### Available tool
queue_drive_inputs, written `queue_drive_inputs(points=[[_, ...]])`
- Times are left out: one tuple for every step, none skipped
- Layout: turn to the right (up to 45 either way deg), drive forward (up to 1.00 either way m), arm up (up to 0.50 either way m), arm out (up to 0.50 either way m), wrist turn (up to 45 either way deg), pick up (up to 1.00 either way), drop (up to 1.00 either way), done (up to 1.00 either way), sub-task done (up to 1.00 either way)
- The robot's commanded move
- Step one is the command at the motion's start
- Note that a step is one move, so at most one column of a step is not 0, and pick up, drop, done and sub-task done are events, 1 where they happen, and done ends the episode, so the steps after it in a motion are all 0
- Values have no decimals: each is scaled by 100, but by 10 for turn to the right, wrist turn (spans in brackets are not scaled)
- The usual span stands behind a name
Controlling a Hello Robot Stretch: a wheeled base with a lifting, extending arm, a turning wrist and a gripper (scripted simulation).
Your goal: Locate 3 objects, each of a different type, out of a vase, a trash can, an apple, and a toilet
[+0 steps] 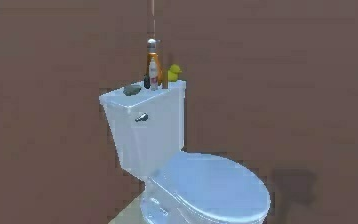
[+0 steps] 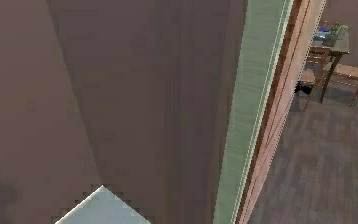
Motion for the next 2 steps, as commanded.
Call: queue_drive_inputs(points=[[0, 0, 0, 0, 0, 0, 0, 0, 100], [-450, 0, 0, 0, 0, 0, 0, 0, 0]])
